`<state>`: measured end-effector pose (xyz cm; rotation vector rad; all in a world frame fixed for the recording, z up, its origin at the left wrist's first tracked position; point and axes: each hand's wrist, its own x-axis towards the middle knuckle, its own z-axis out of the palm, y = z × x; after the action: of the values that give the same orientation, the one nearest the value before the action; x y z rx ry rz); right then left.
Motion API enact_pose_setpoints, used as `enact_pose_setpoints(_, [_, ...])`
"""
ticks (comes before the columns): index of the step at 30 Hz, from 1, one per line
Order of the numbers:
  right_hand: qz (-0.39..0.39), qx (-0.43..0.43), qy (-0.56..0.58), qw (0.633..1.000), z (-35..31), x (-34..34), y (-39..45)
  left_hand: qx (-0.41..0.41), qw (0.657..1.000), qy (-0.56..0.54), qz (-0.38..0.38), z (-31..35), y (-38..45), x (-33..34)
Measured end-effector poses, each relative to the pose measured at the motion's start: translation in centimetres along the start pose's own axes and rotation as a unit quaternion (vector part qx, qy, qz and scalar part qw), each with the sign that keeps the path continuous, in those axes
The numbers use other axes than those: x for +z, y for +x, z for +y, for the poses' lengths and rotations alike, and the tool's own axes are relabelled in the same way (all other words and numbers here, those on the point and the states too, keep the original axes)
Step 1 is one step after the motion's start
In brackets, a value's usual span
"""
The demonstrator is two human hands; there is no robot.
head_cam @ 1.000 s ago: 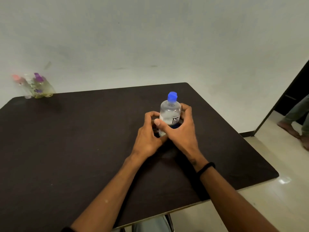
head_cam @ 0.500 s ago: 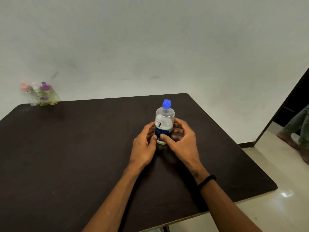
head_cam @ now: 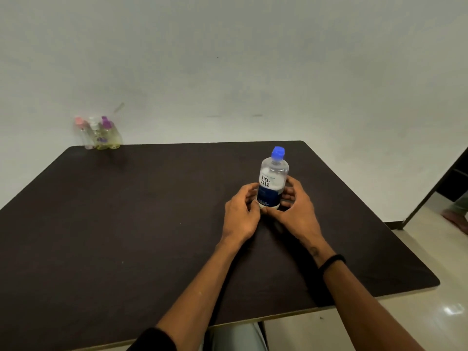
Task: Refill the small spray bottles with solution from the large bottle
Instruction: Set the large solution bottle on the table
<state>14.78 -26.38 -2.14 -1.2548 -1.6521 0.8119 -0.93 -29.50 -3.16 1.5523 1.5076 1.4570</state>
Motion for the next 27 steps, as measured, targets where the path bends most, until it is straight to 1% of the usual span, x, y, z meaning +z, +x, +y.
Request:
enact_pose_setpoints(6, [0.005, 0.025, -0.025, 0.999, -0.7, 0.0, -0.8, -0.002, 1.000, 0.017, -0.023, 0.4, -1.2, -0.9])
enact_pose_setpoints(8, [0.020, 0.032, -0.040, 0.998, -0.7, 0.2, -0.9, 0.002, 0.999, 0.034, -0.034, 0.3, -1.7, -1.1])
enact_pose_setpoints(11, [0.075, 0.067, -0.044, 0.994, -0.9, 0.5, -1.0, 0.005, 0.999, 0.037, -0.032, 0.3, -1.6, -1.1])
enact_pose_setpoints(14, [0.167, 0.124, -0.026, 0.978, -2.0, 0.6, -2.9, -0.005, 0.999, 0.034, -0.019, 0.7, -2.0, -1.5])
enact_pose_setpoints(16, [0.178, 0.149, -0.033, 0.972, -2.8, 0.8, -5.0, -0.011, 1.000, 0.023, -0.012, 0.6, -2.8, -2.1])
enact_pose_setpoints(19, [0.124, 0.144, -0.035, 0.981, -3.9, 2.2, -7.5, -0.016, 0.999, 0.009, -0.031, 0.2, -4.1, -4.2])
enact_pose_setpoints(21, [0.075, 0.132, -0.005, 0.988, -4.6, 4.5, -7.7, -0.013, 0.999, 0.022, -0.032, -0.7, -4.4, -6.6])
enact_pose_setpoints(22, [0.049, 0.126, 0.018, 0.991, -5.0, 6.0, -7.3, -0.008, 0.999, 0.036, -0.016, -1.2, -4.3, -8.2])
enact_pose_setpoints(24, [-0.005, 0.114, 0.045, 0.992, -6.1, 9.3, -5.8, -0.015, 0.998, 0.052, 0.039, -2.7, -3.7, -11.6])
enact_pose_setpoints(27, [-0.060, 0.089, 0.042, 0.993, -7.8, 15.6, -2.8, -0.064, 0.988, 0.074, 0.122, -5.7, -2.8, -17.8])
